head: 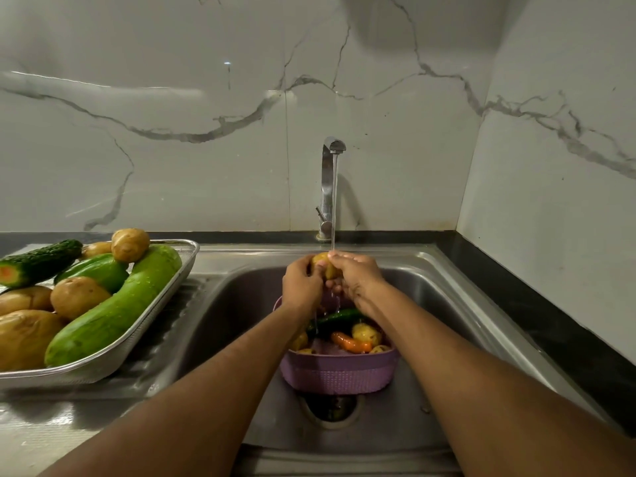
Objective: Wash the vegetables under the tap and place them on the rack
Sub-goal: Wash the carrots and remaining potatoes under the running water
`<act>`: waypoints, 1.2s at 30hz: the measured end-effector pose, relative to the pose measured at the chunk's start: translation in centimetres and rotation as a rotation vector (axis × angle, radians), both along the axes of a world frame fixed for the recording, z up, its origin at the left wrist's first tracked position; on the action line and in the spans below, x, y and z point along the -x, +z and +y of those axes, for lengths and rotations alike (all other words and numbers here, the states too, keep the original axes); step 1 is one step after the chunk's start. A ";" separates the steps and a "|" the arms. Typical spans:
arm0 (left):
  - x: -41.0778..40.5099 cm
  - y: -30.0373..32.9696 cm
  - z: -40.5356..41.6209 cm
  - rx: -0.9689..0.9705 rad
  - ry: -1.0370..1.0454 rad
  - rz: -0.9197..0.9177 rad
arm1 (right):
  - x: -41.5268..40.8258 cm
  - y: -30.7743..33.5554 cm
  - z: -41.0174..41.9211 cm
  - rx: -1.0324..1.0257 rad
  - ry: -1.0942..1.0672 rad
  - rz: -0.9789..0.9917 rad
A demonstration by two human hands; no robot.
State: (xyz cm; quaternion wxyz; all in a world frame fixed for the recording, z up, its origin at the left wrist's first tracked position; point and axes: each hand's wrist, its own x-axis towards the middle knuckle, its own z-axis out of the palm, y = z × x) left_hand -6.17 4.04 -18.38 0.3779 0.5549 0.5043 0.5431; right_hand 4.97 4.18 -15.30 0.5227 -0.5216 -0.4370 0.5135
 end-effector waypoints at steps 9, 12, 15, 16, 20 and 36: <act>0.0 0.1 0.0 0.005 -0.120 0.024 | -0.4 -0.4 -0.2 -0.001 -0.142 0.035; -0.3 -0.1 0.0 -0.007 -0.123 0.014 | 0.0 -0.6 0.1 -0.026 -0.226 0.011; 0.0 -0.1 0.3 0.025 -0.081 -0.070 | 0.3 -0.5 0.2 -0.053 -0.156 -0.005; 0.1 0.0 0.3 0.043 -0.066 -0.108 | 0.3 -0.3 0.1 -0.064 -0.112 -0.011; 0.4 0.2 0.4 0.112 -0.041 -0.190 | 0.2 -0.3 0.1 -0.082 -0.011 0.024; 0.0 0.7 0.1 0.109 -0.065 -0.281 | -0.2 0.2 0.5 -0.065 -0.072 0.110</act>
